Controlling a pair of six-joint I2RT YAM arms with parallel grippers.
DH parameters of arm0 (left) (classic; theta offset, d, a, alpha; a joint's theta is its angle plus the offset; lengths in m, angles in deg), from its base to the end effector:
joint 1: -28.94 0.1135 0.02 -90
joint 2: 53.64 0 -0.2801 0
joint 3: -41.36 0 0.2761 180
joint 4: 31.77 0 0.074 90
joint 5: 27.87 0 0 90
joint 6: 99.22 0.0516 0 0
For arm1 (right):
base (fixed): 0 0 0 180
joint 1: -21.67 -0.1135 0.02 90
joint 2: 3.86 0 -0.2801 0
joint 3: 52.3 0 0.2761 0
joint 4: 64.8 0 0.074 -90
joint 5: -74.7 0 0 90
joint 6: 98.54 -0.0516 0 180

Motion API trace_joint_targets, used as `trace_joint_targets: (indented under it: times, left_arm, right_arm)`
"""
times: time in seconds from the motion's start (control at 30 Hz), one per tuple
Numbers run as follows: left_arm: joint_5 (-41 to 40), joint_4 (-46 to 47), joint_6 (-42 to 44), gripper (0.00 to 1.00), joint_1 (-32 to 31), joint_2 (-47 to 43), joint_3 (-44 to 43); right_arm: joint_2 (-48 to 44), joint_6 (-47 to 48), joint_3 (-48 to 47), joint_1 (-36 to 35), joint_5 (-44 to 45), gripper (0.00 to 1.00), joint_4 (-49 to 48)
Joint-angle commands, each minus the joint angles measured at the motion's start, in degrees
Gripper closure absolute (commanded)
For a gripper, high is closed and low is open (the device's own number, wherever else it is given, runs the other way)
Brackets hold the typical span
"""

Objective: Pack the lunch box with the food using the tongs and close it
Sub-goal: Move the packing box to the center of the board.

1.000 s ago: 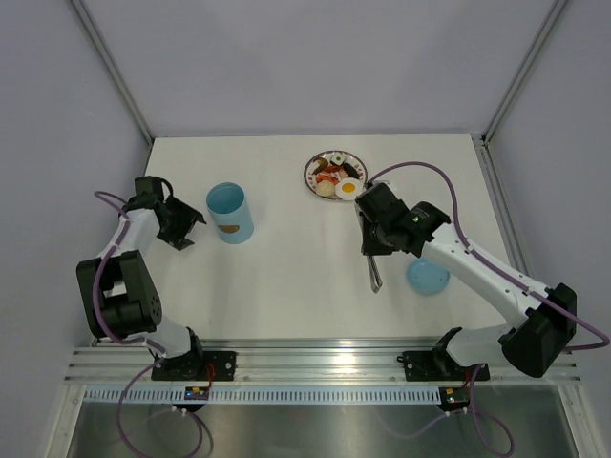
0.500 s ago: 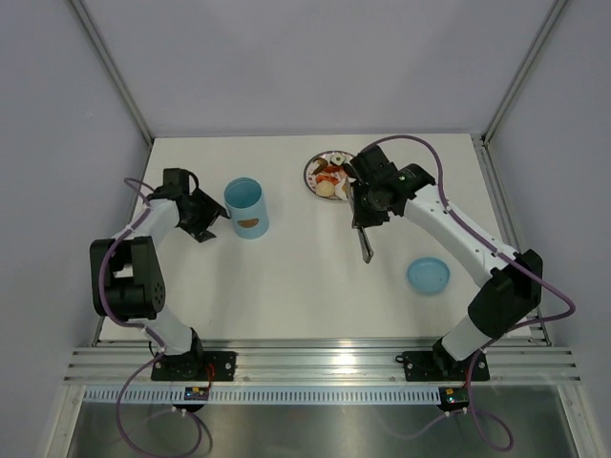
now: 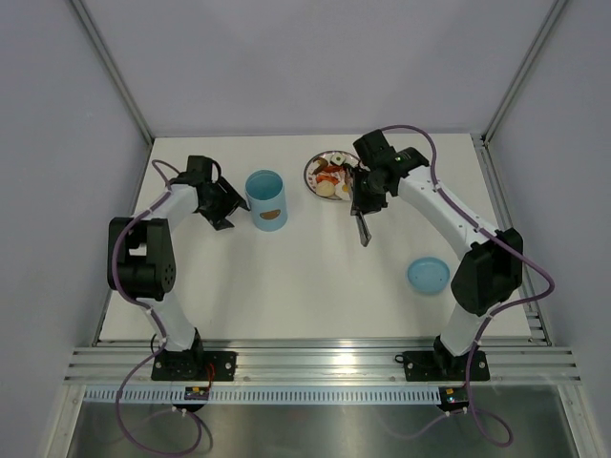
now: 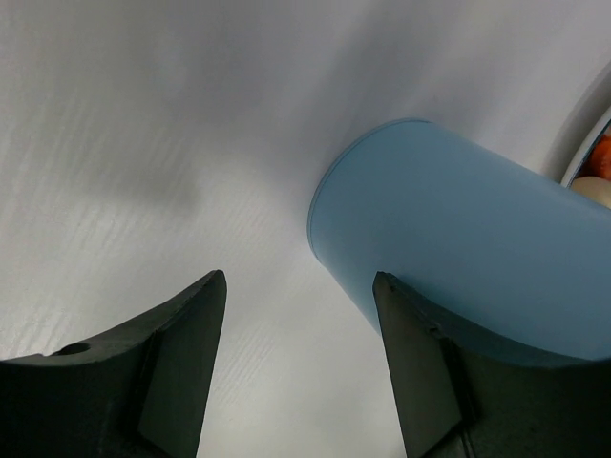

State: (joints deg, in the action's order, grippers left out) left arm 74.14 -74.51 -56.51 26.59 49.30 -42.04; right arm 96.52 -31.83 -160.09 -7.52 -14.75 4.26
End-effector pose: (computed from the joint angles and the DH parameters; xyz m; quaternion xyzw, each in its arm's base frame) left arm 0.4000 -0.0272 0.1840 -0.3459 0.9018 -0.1922 0.1736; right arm 0.3529 0.1966 0.3141 -0.0487 0.9683 0.1041 0.2217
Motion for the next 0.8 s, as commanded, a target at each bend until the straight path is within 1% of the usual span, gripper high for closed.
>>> trace_joint_targets:
  times: [0.0, 0.03, 0.13, 0.27, 0.33, 0.57, 0.77]
  left_arm:
    - [0.6, -0.6, 2.5, 0.33, -0.2, -0.1, -2.6]
    - [-1.0, -0.8, 2.7, 0.32, -0.1, -0.5, -2.5]
    - [-1.6, -0.7, 2.7, 0.32, 0.9, -1.4, -2.4]
    - [-2.0, -2.1, 3.3, 0.32, 1.6, 0.2, -5.3]
    - [-0.9, -2.3, 3.3, 0.32, 1.6, 2.0, -6.3]
    - [0.3, -2.2, 3.1, 0.32, -0.7, 5.1, -8.0]
    - [1.3, -1.0, 2.9, 0.32, -3.2, 6.0, -7.7]
  right_arm:
    - [-0.5, 0.8, -0.9, 2.4, -4.7, 0.74, -3.0]
    - [-0.6, 0.8, -0.6, 2.6, -5.4, 0.74, -3.3]
    - [-0.8, 1.1, 0.4, 3.3, -7.1, 0.72, -3.9]
    - [-0.3, 1.9, 0.1, 3.3, -9.3, 0.66, -4.0]
    - [1.3, 2.5, -0.7, 3.4, -10.0, 0.64, -3.6]
    - [5.3, 2.9, -5.7, 3.4, -10.6, 0.62, -2.5]
    - [7.3, 2.1, -7.9, 3.4, -8.5, 0.60, -3.1]
